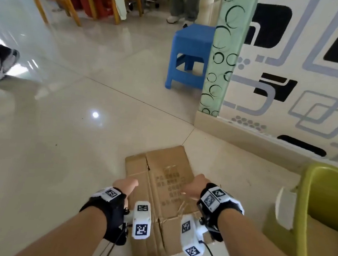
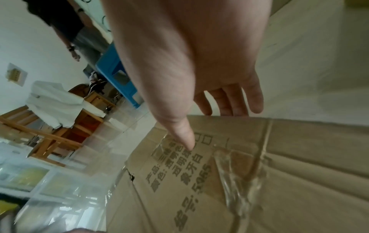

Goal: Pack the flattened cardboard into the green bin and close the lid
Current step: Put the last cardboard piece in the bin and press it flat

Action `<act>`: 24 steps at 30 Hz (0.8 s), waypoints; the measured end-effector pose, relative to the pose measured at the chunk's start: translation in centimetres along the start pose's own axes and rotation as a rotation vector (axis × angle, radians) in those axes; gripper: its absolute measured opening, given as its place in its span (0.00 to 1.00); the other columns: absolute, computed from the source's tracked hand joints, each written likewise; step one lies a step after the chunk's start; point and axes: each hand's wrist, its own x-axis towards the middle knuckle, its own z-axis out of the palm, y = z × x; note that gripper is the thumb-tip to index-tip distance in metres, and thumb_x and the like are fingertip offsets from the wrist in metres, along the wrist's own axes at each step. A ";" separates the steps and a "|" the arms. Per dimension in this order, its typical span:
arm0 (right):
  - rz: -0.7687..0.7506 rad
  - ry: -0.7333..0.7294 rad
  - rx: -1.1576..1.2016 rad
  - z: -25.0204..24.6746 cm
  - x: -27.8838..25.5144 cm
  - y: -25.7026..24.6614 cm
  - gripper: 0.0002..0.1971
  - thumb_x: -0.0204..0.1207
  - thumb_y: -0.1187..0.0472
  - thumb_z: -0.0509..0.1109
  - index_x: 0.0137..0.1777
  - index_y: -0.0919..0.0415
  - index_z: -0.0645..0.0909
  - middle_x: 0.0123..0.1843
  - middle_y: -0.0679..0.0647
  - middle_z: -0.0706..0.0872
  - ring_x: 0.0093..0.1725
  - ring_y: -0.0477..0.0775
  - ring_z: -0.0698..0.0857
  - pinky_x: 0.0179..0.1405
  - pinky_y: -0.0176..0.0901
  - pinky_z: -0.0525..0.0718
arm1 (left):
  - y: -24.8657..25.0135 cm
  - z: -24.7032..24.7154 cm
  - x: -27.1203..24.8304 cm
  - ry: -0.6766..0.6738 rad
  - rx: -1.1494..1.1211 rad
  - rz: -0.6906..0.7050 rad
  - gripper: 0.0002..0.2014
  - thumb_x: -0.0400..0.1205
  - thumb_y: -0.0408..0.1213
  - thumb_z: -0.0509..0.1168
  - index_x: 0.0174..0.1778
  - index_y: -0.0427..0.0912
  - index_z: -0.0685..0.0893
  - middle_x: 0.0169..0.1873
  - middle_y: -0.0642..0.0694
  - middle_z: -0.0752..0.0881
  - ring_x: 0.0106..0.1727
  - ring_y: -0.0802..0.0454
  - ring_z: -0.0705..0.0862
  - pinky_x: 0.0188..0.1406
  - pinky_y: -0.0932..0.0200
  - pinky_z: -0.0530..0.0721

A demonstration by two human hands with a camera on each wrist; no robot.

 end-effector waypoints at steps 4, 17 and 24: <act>-0.012 -0.032 0.219 -0.7 0.1 0.8 0.22 0.72 0.53 0.80 0.62 0.66 0.86 0.54 0.58 0.91 0.52 0.58 0.91 0.59 0.51 0.90 | 0.7 -0.1 -0.8 0.023 -0.119 -0.003 0.22 0.83 0.32 0.65 0.72 0.24 0.77 0.65 0.30 0.82 0.66 0.34 0.81 0.67 0.46 0.79; -0.392 0.008 0.829 -12.6 -9.2 0.9 0.21 0.70 0.64 0.83 0.63 0.67 0.87 0.53 0.60 0.95 0.54 0.60 0.94 0.60 0.57 0.90 | 10.6 0.0 -10.6 -0.131 -0.554 0.395 0.12 0.59 0.38 0.62 0.37 0.44 0.74 0.44 0.40 0.77 0.44 0.44 0.77 0.47 0.48 0.75; -0.537 0.187 0.741 -22.9 -19.6 5.3 0.18 0.74 0.69 0.79 0.65 0.66 0.87 0.57 0.62 0.94 0.58 0.64 0.93 0.61 0.63 0.89 | 14.9 4.7 -21.3 -0.476 -0.715 0.553 0.07 0.63 0.33 0.60 0.27 0.48 0.68 0.25 0.51 0.74 0.31 0.46 0.74 0.41 0.53 0.73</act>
